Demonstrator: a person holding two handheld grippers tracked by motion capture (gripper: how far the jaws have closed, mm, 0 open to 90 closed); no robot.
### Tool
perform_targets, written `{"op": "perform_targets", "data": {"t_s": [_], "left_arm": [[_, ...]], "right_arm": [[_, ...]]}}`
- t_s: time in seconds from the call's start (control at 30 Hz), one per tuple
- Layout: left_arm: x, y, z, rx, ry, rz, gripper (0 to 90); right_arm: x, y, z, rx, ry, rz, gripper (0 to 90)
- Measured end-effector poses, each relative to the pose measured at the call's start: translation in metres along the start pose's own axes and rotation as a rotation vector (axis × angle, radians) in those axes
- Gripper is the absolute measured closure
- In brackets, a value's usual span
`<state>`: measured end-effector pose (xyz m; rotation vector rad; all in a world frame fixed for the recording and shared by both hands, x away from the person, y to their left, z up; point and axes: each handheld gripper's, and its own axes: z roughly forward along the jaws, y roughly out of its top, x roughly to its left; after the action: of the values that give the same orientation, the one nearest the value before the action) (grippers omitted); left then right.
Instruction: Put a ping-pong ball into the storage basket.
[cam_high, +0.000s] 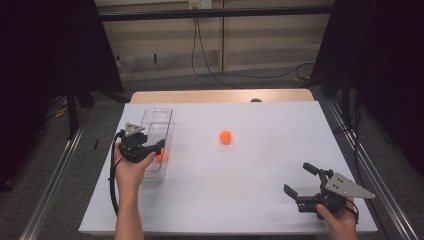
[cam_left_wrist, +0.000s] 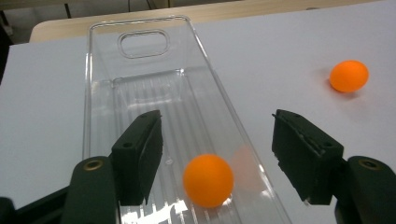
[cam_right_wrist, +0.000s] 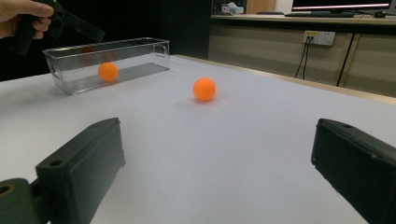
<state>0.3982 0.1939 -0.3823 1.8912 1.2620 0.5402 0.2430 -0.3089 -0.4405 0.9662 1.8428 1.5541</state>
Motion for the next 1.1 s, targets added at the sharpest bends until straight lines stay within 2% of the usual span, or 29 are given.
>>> {"op": "perform_targets", "data": {"t_s": [0.13, 0.3, 0.47, 1.1], "left_arm": [[-0.004, 0.002, 0.000, 0.005, -0.007, 0.010, 31.8], [-0.013, 0.006, 0.002, -0.009, -0.044, 0.010, 28.5], [-0.020, 0.009, 0.002, -0.006, -0.061, 0.029, 26.3], [-0.043, 0.015, 0.010, -0.010, -0.156, 0.044, 17.9]], "right_arm": [[0.000, 0.000, 0.000, -0.002, 0.000, -0.001, 2.1], [0.000, 0.000, 0.000, -0.001, 0.000, -0.002, 2.1], [0.000, 0.000, 0.000, -0.002, 0.000, -0.003, 2.1], [0.000, 0.000, 0.000, -0.001, 0.001, -0.005, 2.1]]}}
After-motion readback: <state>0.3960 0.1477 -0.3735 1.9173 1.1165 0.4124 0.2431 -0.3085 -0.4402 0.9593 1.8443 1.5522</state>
